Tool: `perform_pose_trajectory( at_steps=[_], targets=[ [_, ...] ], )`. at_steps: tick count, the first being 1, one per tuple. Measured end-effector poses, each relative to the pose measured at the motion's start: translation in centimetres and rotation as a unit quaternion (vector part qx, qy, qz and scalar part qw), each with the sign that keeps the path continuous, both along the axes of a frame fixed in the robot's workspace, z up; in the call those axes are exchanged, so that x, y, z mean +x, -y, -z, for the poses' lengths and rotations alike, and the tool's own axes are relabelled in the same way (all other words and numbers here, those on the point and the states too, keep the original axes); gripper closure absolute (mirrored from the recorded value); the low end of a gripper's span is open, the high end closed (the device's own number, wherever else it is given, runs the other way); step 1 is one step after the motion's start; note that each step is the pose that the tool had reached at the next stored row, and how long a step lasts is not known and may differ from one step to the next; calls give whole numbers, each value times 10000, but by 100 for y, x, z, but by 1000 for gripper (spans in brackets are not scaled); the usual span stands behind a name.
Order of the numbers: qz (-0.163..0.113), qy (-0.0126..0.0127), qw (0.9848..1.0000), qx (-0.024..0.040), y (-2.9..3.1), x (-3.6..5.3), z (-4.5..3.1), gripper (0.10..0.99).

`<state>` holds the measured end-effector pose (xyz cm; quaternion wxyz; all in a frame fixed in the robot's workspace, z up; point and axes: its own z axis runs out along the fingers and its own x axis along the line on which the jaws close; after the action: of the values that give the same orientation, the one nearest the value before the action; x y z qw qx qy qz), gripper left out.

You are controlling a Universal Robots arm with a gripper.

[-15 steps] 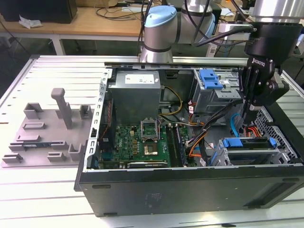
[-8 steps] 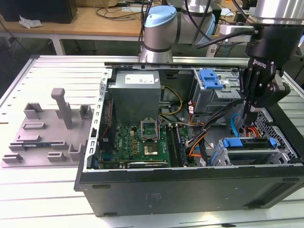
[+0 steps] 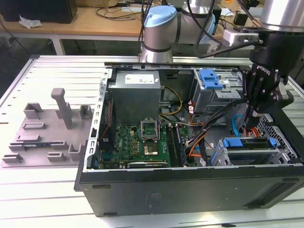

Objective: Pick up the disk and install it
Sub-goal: 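Insert the second disk wire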

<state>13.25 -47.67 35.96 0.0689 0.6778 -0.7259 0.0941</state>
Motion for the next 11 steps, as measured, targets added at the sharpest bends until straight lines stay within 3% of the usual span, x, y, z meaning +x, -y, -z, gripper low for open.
perform_pose_trajectory(
  at_steps=[2,7,9,10,11],
  targets=[
    [0,16,10000,75,37,0,-1,922],
    [-22,83,9991,408,184,0,0,922],
    [-30,94,9988,479,222,0,1,922],
    [-40,104,9984,549,254,0,2,922],
    [-75,115,9976,684,328,-6,12,922]
  ],
)
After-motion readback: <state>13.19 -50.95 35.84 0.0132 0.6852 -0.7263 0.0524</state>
